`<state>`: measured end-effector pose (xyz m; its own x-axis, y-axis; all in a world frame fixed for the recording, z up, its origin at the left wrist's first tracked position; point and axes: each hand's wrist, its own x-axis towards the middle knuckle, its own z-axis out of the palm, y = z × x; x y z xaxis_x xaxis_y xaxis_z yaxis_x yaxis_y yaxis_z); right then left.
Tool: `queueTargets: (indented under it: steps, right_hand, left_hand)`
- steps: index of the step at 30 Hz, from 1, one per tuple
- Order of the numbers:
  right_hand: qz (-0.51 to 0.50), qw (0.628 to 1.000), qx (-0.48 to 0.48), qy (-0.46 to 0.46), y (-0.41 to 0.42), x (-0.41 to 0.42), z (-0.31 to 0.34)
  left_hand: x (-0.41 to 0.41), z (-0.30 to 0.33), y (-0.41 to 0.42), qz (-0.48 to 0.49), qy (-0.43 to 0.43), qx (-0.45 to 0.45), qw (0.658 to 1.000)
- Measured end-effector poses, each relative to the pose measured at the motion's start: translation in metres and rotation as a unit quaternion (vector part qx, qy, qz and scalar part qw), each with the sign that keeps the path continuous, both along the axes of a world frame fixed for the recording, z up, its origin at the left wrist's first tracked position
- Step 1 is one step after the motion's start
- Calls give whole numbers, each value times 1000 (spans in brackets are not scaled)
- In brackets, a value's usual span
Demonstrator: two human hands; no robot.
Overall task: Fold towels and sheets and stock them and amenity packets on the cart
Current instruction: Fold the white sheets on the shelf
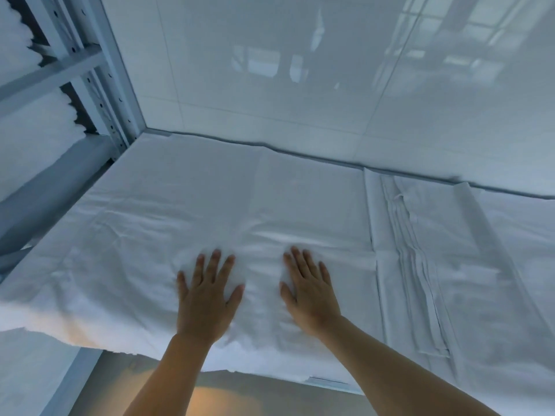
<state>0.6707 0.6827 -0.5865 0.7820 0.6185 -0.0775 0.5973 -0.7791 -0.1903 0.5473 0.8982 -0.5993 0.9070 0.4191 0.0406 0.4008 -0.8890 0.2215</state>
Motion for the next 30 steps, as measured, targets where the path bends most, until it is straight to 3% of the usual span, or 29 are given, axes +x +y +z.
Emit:
queueTargets:
  steps: [6, 11, 14, 16, 22, 30]
  right_hand:
    - [8, 999, 34, 16, -14, -6, -6]
    - [-86, 996, 22, -22, -69, 5, -9]
    - [-93, 995, 20, -23, -75, 9, -6]
    - [-91, 995, 21, -15, -71, 12, -2]
    - [-166, 986, 16, -27, -84, 42, 19]
    - [-174, 984, -43, -1, -75, 84, 30]
  left_hand:
    - [-6, 0, 4, -13, 2, 6, 1000]
    - [-19, 6, 7, -8, 18, 10, 1000]
    - [-12, 19, -4, 13, 61, -2, 998]
    - [-7, 31, -34, 10, 72, 0, 997]
    - [2, 45, -175, -119, 48, -47, 991]
    - [12, 30, -235, -115, 86, -51, 988]
